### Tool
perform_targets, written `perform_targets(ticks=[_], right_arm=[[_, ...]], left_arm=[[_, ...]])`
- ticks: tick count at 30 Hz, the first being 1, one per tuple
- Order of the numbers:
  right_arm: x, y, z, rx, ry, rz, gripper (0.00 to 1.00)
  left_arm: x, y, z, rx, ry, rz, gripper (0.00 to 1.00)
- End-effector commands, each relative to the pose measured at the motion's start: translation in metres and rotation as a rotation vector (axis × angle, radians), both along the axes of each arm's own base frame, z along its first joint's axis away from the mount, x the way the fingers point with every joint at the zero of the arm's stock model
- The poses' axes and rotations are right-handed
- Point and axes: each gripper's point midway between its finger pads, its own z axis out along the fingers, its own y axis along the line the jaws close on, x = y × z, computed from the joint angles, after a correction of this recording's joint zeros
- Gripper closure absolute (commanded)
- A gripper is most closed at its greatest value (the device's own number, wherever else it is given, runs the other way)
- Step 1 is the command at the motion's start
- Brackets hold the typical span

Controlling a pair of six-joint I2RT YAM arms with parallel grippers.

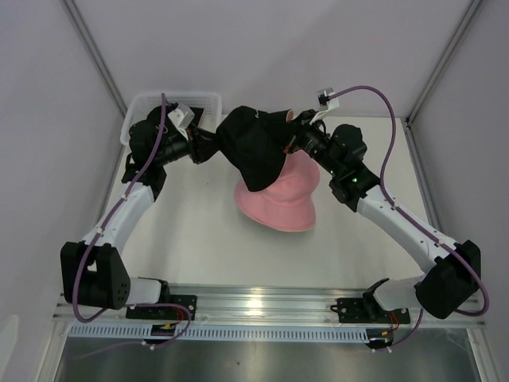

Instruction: Stack the hats

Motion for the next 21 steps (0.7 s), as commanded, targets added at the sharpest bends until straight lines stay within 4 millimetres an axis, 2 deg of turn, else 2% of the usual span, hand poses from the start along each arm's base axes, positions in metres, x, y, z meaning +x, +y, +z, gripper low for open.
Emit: perform_targets(ticks=[1,4,6,7,8,9,11,12,13,14,15,16,17,19,21], right_arm=[[-0.004,-0.007,0.011,0.024,-0.02,-0.01,1.0],[0.0,-0.009,0.01,0.025,-0.013,-0.022,1.0],[0.0,-0.008,0.009,0.025,-0.01,-0.017,1.0],[0.001,-0.008,0.008,0.024,-0.007,-0.015,1.0],[0.001,-0.008,0.006,0.025,0.0,-0.017,1.0],[0.0,-0.009,0.007,0.027,0.003,-0.018,1.0],[0.0,-0.012,0.003,0.026,0.039,-0.032,1.0],[0.001,-0.02,0.008,0.046,0.054,-0.075,1.0],[0.002,-0.024,-0.001,0.04,0.098,-0.098,1.0],[0.001,-0.028,-0.004,0.06,0.139,-0.117,1.0],[0.003,-0.036,-0.008,0.071,0.168,-0.162,1.0],[-0.003,-0.044,-0.009,0.079,0.19,-0.181,1.0],[-0.006,-0.048,-0.023,0.08,0.235,-0.193,1.0],[-0.008,-0.065,-0.036,0.099,0.276,-0.271,1.0],[-0.018,-0.081,-0.053,0.144,0.316,-0.321,1.0]], left_arm=[[-0.007,-0.013,0.04,0.0,-0.18,-0.123,0.58],[-0.005,-0.02,0.04,-0.003,-0.16,-0.162,0.58],[-0.005,-0.027,0.038,0.004,-0.157,-0.183,0.69],[-0.004,-0.03,0.039,0.01,-0.16,-0.192,0.75],[-0.005,-0.033,0.04,0.014,-0.137,-0.201,0.98],[-0.004,-0.034,0.04,0.014,-0.123,-0.202,0.99],[-0.007,-0.035,0.054,0.0,-0.115,-0.202,0.99],[-0.002,-0.032,0.062,-0.024,-0.086,-0.146,0.99],[0.001,-0.031,0.067,-0.039,-0.059,-0.102,0.99],[-0.001,-0.031,0.098,-0.053,-0.088,-0.086,0.99],[-0.007,-0.032,0.091,-0.041,0.008,-0.09,0.99],[-0.01,-0.031,0.104,-0.04,0.009,-0.067,0.99],[-0.021,-0.035,0.117,-0.042,-0.011,-0.062,0.99],[-0.025,-0.034,0.123,-0.023,0.004,0.004,0.99],[-0.033,-0.043,0.129,-0.007,0.038,-0.005,0.99]])
